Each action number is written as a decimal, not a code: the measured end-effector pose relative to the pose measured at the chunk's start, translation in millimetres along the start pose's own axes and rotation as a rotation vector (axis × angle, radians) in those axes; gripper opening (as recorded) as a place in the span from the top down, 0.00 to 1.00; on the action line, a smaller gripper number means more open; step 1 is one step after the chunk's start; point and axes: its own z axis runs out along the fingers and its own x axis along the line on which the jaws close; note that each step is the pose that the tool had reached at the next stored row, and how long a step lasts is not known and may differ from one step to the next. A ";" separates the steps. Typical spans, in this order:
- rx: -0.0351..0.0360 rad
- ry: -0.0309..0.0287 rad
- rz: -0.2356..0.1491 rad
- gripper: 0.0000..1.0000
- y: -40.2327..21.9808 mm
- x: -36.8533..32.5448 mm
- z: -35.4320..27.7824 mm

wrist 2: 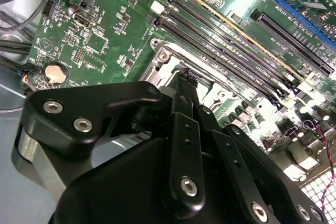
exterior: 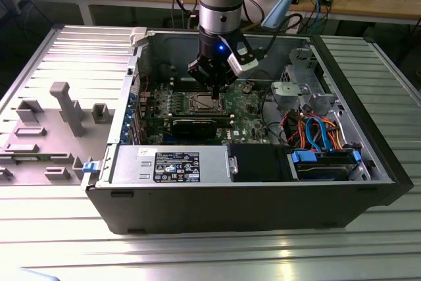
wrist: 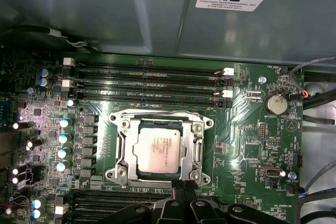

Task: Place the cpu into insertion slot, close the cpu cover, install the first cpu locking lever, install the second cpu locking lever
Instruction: 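Install the second cpu locking lever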

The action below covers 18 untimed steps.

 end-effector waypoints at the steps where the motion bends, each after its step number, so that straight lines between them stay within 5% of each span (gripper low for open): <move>1: 0.0000 0.0000 0.000 0.89 0.0 0.0 0.0; 8: 0.0002 0.0001 0.000 0.89 -0.2 0.0 -0.3; 10: -0.0003 -0.0001 0.000 0.89 -0.6 -0.3 -6.1; 15: -0.0446 0.0003 0.002 0.89 -11.7 0.8 -5.4; 18: -0.0451 0.0016 0.002 0.89 -22.8 3.0 -0.2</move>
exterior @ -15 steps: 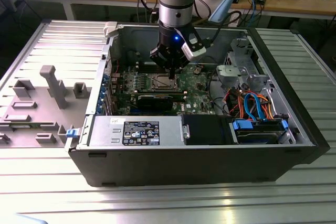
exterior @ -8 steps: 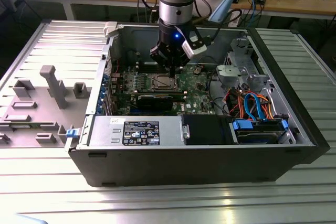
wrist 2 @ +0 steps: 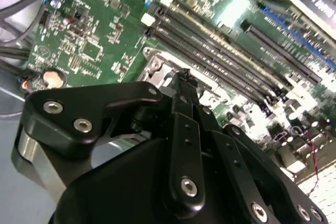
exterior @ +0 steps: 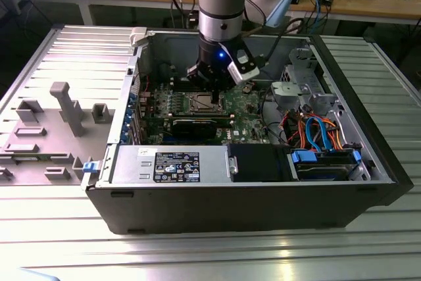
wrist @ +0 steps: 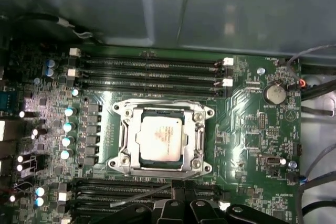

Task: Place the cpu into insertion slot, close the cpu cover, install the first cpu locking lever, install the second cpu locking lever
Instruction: 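Install the second cpu locking lever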

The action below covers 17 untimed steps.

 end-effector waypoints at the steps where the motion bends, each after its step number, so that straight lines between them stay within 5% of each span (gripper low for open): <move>1: 0.0000 0.0011 0.000 0.89 -0.4 1.3 2.0; 5: -0.0001 0.0028 0.000 0.89 -0.1 9.8 4.7; 17: -0.0001 0.0031 0.000 0.89 -0.2 10.0 5.1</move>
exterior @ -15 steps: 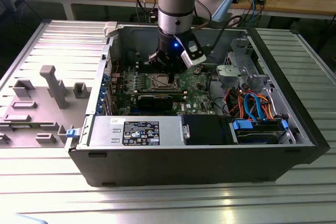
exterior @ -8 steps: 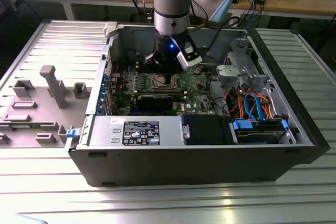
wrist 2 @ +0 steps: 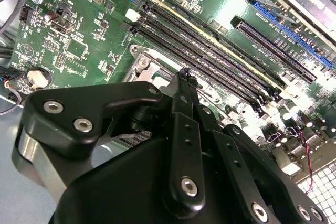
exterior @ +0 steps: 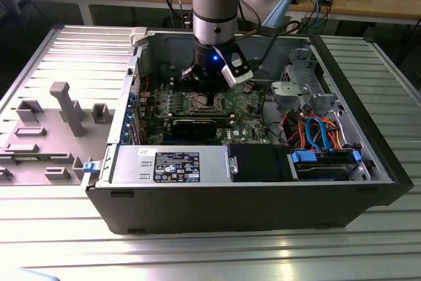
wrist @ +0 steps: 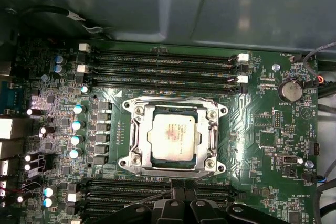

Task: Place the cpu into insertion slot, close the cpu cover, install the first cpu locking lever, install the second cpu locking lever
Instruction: 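Install the second cpu locking lever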

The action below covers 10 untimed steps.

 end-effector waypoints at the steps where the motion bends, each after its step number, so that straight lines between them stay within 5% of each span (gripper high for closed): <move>1: 0.0000 0.0000 0.000 0.89 0.0 0.0 0.0; 3: -0.0002 0.0020 0.000 0.89 0.0 0.0 0.1; 6: -0.0034 0.0456 0.002 0.89 -3.4 0.2 0.0; 8: -0.0075 0.0464 0.002 0.89 -8.8 0.8 1.2; 10: -0.0071 0.0466 0.002 0.89 -8.6 8.9 4.1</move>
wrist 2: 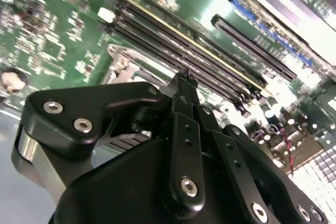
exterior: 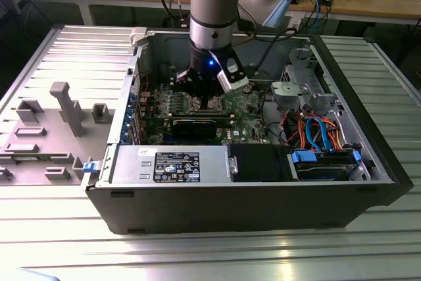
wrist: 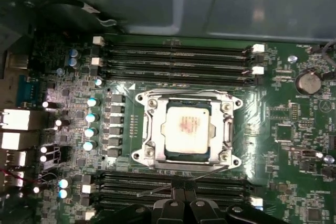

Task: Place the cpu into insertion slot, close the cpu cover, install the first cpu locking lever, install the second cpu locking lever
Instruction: 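Install the second cpu locking lever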

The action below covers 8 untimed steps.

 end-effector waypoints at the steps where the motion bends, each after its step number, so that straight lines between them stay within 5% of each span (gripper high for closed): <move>1: -0.0001 -0.0001 0.000 0.89 0.1 3.0 2.1; 8: -0.0002 0.0007 0.000 0.89 0.0 4.7 5.9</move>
